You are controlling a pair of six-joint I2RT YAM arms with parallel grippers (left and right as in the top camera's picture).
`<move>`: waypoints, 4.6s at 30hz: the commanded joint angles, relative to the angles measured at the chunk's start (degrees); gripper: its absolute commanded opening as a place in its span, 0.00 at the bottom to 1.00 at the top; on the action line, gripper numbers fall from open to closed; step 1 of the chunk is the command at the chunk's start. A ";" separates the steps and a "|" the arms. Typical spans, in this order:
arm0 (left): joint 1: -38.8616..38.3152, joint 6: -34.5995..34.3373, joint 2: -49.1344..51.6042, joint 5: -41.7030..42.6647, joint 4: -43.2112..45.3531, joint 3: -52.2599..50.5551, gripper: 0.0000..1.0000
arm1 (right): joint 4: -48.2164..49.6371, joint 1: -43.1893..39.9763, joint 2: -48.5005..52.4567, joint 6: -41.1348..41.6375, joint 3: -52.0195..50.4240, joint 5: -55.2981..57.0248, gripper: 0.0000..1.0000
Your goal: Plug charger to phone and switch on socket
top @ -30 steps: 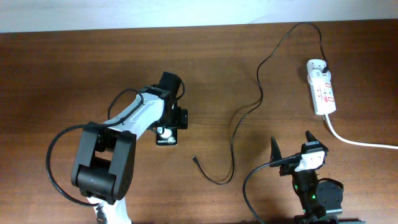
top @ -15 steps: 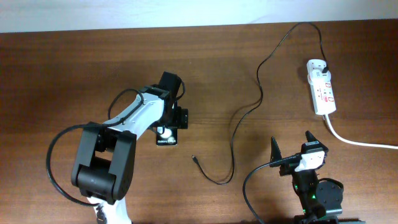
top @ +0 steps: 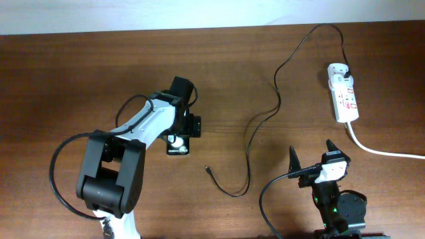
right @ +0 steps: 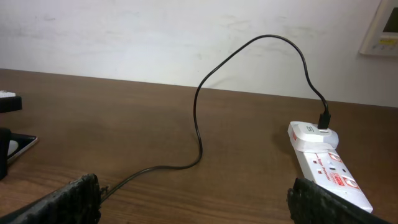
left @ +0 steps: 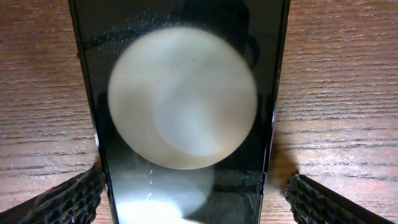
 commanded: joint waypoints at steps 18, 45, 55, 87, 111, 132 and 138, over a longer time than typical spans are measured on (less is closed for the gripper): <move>-0.39 0.46 -3.23 -3.93 0.57 -1.75 0.99 | -0.22 0.48 -0.55 -0.24 -0.35 0.33 0.98; -0.44 -1.97 -5.11 -1.79 5.07 -6.51 0.99 | -0.22 0.48 -0.55 -0.24 -0.35 0.33 0.99; -0.46 -1.97 -5.11 -1.81 5.11 -6.51 0.99 | -0.22 0.48 -0.55 -0.24 -0.37 0.33 0.99; -0.44 -1.97 -5.11 -1.79 5.51 -6.51 0.99 | -0.22 0.48 -0.55 -0.24 -0.37 0.33 0.99; -0.46 -1.97 -5.11 -1.79 5.70 -6.51 0.99 | -0.22 0.48 -0.55 -0.24 -0.37 0.33 0.99; -0.44 -1.97 -5.11 -1.79 5.70 -6.51 0.99 | -0.22 0.48 -0.55 -0.24 -0.37 0.33 0.99; -0.44 -1.95 -5.09 -1.79 5.70 -6.51 0.99 | -0.22 0.48 -0.55 -0.24 -0.37 0.33 0.99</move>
